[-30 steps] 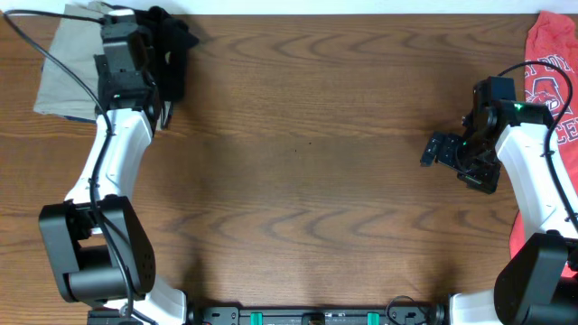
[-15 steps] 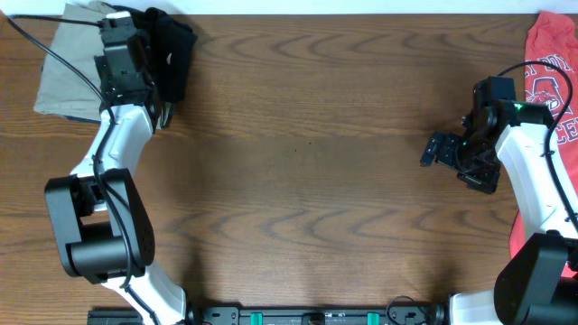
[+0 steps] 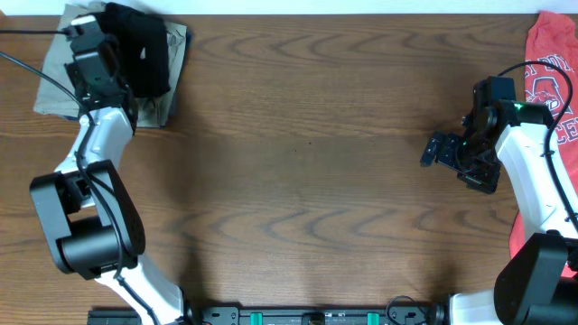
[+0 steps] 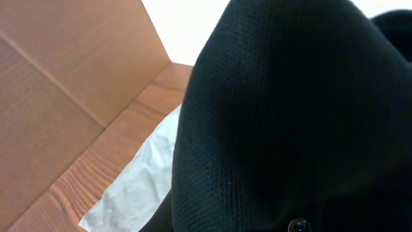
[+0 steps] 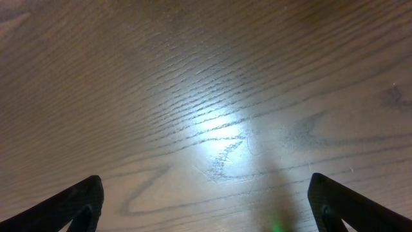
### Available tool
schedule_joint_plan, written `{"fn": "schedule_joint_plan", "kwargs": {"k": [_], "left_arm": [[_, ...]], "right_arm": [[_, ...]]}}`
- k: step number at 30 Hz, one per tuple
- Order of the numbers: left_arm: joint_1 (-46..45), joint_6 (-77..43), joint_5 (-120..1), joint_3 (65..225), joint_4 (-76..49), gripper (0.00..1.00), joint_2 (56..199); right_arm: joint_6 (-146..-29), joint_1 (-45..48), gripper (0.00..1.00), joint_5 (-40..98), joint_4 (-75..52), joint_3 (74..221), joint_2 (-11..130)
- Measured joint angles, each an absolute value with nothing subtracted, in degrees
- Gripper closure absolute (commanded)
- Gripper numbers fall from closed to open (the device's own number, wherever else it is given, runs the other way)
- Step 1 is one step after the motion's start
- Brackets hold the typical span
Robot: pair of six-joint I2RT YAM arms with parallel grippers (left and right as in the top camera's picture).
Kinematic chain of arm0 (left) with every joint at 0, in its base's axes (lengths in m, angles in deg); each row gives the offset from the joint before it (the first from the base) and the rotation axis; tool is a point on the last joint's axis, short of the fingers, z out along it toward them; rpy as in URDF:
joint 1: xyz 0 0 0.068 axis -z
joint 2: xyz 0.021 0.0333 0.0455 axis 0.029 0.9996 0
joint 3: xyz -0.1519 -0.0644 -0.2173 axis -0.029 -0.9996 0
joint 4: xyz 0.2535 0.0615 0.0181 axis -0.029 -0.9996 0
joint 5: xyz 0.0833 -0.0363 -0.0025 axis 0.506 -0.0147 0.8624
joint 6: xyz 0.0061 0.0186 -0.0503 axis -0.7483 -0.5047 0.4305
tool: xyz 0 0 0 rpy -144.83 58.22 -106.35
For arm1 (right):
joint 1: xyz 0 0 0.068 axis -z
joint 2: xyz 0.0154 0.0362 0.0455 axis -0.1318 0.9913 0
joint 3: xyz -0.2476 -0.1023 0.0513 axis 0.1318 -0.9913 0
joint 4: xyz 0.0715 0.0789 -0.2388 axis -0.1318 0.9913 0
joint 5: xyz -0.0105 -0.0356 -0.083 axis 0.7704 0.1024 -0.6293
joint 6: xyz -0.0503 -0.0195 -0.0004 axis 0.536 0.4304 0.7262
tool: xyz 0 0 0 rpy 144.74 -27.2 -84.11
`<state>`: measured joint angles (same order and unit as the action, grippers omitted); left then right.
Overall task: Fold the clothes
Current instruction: 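Carry the bundle with the left gripper onto the khaki trousers and release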
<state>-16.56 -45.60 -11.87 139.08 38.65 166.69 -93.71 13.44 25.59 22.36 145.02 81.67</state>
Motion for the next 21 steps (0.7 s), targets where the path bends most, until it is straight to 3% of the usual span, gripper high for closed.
{"fn": "schedule_joint_plan", "kwargs": {"k": [4, 8, 9, 11, 21], "left_arm": [[-17.4, -45.6, -11.8, 139.1, 39.6, 0.71, 169.3], [-18.0, -45.8, -11.6, 139.1, 42.2, 0.53, 171.2], [-18.0, -45.9, -11.5, 139.1, 42.8, 0.43, 171.3], [-18.1, -45.9, -11.3, 139.1, 44.6, 0.02, 171.3], [-17.9, -44.7, -10.8, 139.5, 40.2, 0.02, 163.9]], "right_arm": [[-93.7, 13.4, 0.01, 25.6, 22.4, 145.0, 81.7], [-93.7, 13.4, 0.01, 25.6, 22.4, 145.0, 81.7], [-93.7, 13.4, 0.01, 25.6, 22.4, 145.0, 81.7], [-93.7, 13.4, 0.01, 25.6, 22.4, 145.0, 81.7], [-93.7, 13.4, 0.01, 25.6, 22.4, 145.0, 81.7]]}}
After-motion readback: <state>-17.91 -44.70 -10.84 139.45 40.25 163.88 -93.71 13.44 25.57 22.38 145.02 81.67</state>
